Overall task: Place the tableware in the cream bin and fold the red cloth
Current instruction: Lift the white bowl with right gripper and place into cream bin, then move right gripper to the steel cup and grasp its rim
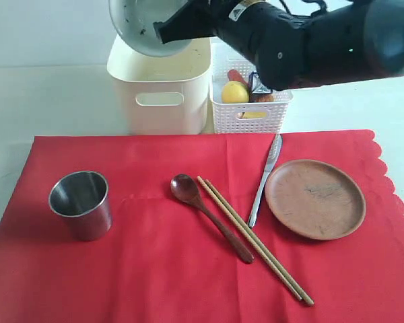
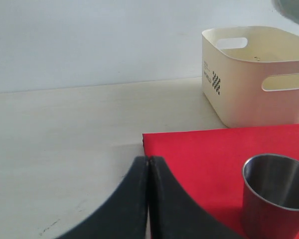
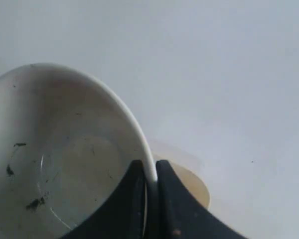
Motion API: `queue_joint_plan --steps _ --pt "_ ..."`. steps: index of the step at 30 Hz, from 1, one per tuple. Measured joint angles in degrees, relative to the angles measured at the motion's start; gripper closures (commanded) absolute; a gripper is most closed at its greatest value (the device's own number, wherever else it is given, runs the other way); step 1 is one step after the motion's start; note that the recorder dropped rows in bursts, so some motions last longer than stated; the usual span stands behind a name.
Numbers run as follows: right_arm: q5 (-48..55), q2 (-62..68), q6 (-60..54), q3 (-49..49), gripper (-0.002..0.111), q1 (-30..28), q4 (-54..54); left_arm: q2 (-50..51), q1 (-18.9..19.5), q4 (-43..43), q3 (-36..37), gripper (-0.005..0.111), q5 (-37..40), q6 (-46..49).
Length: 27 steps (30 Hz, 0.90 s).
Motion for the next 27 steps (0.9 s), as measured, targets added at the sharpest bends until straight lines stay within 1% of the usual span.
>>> queue_joint_plan --steps 8,10,13,18,21,24,26,27 --pt "0.34 6.4 0.1 -4.79 0.108 0.0 6.28 0.0 0.0 0.0 0.0 0.104 0.0 0.0" --pt "0.23 6.95 0.2 -4.79 0.106 0.0 7.21 0.0 0.0 0.0 0.0 0.104 0.0 0.0" --pt "0.23 7.74 0.2 -4.79 0.095 0.0 7.7 0.0 0.0 0.0 0.0 0.104 0.0 0.0" --pt "-0.01 8.44 0.2 -4.9 0.066 0.0 7.95 0.0 0.0 0.0 0.0 0.104 0.0 0.0" --pt "-0.67 8.67 0.2 -4.99 0.054 0.0 7.95 0.0 0.0 0.0 0.0 0.104 0.0 0.0" --pt "-0.91 8.76 0.2 -5.25 0.044 0.0 8.07 0.0 0.0 0.0 0.0 0.104 0.0 0.0" --pt "-1.06 8.76 0.2 -5.25 0.04 0.0 8.07 0.0 0.0 0.0 0.0 0.104 0.0 0.0" --pt "-1.06 8.76 0.2 -5.25 0.04 0.0 8.07 0.0 0.0 0.0 0.0 0.104 0.0 0.0"
